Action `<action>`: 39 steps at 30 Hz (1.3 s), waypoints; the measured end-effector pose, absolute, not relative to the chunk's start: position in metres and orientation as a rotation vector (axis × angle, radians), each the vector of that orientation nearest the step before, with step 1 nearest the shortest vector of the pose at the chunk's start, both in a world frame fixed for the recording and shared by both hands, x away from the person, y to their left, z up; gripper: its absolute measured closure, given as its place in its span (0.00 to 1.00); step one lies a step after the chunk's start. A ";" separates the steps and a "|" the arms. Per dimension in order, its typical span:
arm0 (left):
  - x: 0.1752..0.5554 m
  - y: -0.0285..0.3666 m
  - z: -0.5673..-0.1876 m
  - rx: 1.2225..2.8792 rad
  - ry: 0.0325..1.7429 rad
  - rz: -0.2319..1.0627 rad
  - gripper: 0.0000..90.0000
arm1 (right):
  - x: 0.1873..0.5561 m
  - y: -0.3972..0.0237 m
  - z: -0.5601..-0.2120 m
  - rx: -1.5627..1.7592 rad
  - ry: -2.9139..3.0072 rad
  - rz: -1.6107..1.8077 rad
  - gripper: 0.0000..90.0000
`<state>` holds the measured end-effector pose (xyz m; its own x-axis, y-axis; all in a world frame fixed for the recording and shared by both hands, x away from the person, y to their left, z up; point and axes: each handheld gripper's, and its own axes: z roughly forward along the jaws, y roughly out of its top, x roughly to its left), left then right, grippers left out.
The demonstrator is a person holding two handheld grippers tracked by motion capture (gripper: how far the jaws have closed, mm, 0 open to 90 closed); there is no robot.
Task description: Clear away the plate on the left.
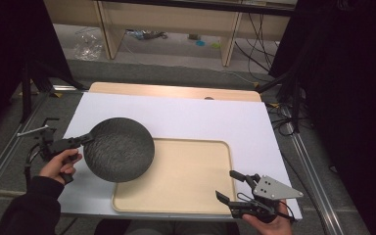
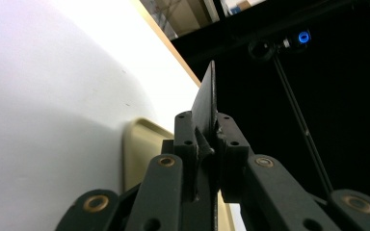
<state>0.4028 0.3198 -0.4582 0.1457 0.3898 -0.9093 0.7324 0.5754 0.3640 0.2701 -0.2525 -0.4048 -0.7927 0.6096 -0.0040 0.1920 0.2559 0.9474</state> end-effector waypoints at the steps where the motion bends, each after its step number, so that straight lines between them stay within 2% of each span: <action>1: 0.403 0.316 -0.459 1.002 1.463 -0.325 0.91 | 0.270 -0.253 -0.405 0.728 2.164 1.555 0.29; 18: 0.413 0.257 -0.459 1.158 1.407 -0.433 0.90 | 0.272 -0.254 -0.405 0.725 2.146 1.577 0.29; 27: 0.420 0.227 -0.464 1.205 1.364 -0.472 0.90 | 0.270 -0.254 -0.404 0.732 2.144 1.564 0.29; 30: 0.419 0.222 -0.465 1.186 1.400 -0.502 0.89 | 0.270 -0.254 -0.404 0.733 2.144 1.568 0.29; 39: 0.420 0.207 -0.466 1.243 1.423 -0.478 0.89 | 0.271 -0.254 -0.404 0.713 2.134 1.591 0.29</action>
